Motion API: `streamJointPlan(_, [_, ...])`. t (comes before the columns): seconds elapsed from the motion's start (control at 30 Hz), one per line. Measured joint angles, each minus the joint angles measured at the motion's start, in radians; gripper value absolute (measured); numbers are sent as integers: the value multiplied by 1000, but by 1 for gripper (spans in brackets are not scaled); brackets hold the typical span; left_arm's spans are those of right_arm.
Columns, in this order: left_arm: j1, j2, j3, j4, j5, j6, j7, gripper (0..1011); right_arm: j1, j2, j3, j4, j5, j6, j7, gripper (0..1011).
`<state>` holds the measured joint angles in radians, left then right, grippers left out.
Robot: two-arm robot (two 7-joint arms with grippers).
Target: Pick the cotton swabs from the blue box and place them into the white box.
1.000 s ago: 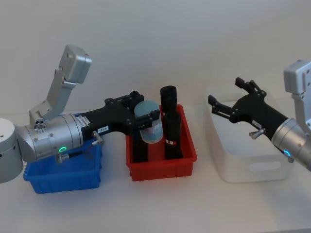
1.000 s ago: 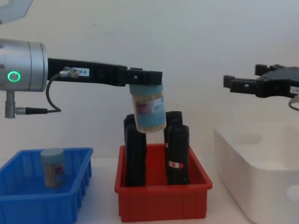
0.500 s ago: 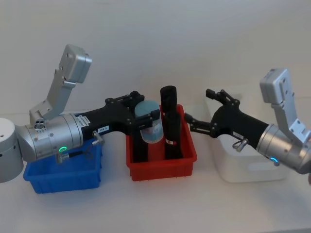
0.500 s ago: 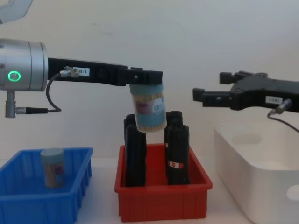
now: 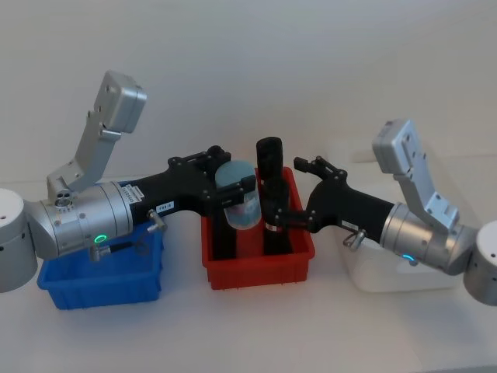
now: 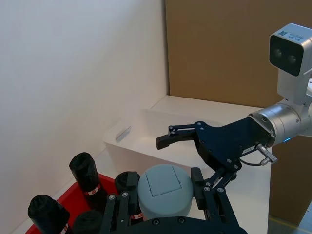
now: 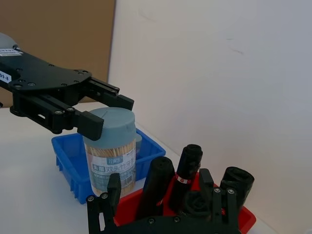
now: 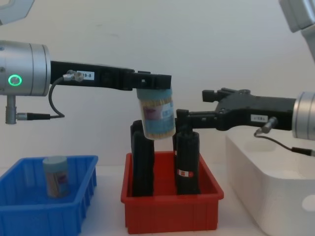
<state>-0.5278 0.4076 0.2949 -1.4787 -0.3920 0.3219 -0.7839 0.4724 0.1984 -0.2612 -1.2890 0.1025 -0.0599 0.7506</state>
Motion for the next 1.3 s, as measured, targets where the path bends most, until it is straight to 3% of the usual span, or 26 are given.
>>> streamJointPlan(0.63, [0,0,0,0,0,0,0,660,62,-34,-36,81,1,-17,82,1002])
streamJointPlan(1.3, [0,0,0,0,0,0,0,659,68,-24,-49,74,68,8,213,1002])
